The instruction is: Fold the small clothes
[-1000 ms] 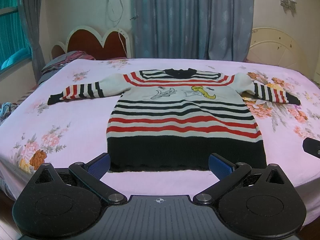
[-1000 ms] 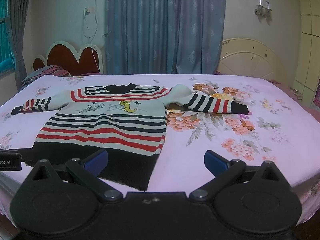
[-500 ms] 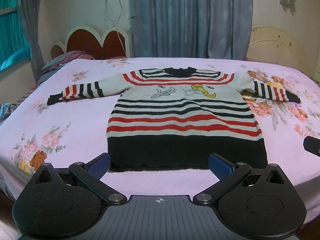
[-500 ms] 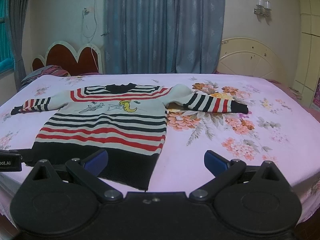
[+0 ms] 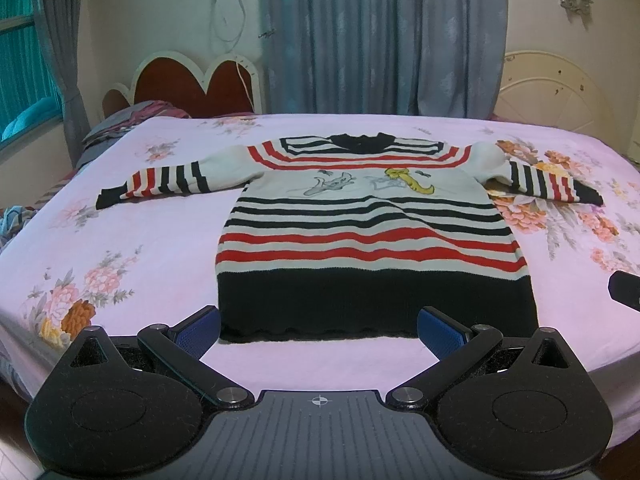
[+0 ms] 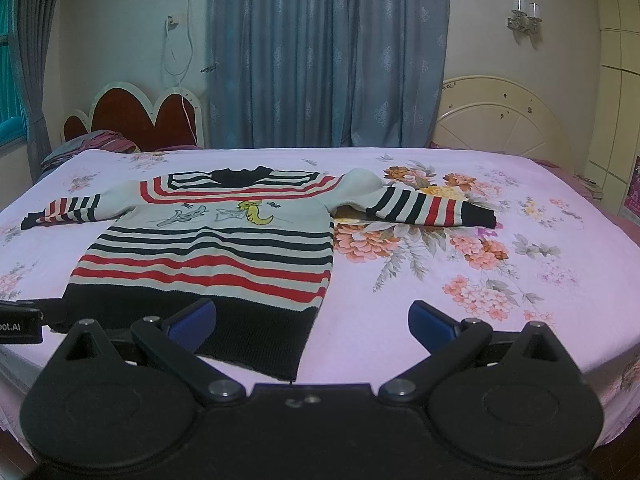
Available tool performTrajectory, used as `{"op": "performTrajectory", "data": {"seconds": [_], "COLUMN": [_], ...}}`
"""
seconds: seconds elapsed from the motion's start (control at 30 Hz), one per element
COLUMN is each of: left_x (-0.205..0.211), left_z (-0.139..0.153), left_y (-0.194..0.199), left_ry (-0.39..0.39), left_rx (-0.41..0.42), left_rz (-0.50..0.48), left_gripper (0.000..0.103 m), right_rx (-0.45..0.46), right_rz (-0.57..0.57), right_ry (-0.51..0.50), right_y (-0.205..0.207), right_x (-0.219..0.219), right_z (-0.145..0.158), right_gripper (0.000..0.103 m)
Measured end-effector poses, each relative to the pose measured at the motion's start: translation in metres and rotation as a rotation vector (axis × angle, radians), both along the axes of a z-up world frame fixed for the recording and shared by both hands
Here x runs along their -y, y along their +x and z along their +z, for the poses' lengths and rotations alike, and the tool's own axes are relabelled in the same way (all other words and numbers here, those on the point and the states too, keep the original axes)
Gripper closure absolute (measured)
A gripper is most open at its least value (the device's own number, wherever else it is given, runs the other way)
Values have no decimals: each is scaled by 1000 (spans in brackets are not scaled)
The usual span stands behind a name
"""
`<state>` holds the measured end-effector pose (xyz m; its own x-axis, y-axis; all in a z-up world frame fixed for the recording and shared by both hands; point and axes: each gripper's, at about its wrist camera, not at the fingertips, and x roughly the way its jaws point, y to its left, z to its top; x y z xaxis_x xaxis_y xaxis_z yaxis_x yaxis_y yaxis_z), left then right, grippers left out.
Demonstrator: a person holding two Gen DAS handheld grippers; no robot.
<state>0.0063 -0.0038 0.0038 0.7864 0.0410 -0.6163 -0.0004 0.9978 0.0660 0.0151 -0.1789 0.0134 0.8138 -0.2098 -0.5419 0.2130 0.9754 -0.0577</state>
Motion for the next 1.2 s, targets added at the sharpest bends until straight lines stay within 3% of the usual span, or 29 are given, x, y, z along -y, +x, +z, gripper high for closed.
{"op": "performTrajectory", "data": {"seconds": [1.2], "left_x": [3], "left_z": [-2], "left_y": [-5], "left_ry": [-3], "left_rx": [-4], "left_rz": [9], "left_gripper": [0], "right_rx": [-4], "right_rz": [-11], "right_ry": [-7], "right_y": [3], "right_x": [5], "right_z": [-4], "right_gripper": [1]}}
